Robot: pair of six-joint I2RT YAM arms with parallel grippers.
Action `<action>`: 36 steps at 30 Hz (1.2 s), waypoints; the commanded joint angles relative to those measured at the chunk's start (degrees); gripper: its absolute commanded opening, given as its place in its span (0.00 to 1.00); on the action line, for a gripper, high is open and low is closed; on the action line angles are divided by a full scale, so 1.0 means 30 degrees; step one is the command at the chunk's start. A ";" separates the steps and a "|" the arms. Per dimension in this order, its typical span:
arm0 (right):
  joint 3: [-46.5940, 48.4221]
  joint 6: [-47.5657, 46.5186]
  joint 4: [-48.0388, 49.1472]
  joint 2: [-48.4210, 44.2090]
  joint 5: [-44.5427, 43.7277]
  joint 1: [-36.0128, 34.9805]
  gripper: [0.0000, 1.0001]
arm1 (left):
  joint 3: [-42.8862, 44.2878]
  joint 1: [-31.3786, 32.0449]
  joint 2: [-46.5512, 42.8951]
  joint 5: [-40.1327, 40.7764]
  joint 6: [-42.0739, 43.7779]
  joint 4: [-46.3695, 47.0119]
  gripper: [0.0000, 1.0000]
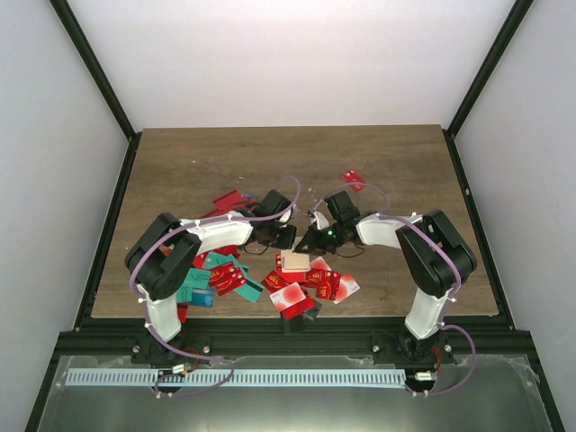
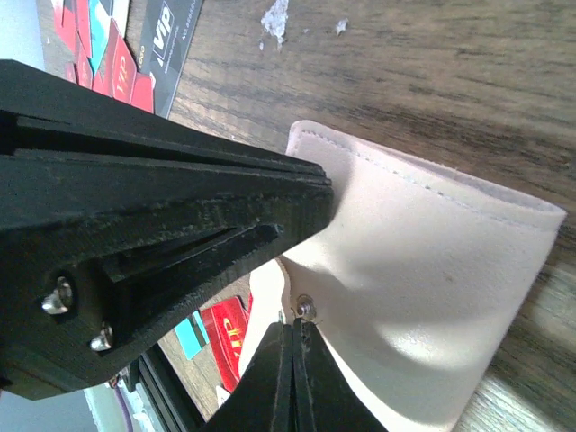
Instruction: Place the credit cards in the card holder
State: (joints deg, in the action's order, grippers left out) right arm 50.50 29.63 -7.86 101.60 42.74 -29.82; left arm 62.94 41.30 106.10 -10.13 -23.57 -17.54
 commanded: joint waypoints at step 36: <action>0.0349 0.0527 -0.0253 0.0666 -0.3331 -0.0298 0.01 | -0.0763 0.0105 0.0023 -0.0029 0.0182 -0.0229 0.04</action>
State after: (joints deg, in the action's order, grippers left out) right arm 50.39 31.11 -6.90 103.02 39.88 -30.55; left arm 62.22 41.30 105.91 -10.20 -23.57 -16.14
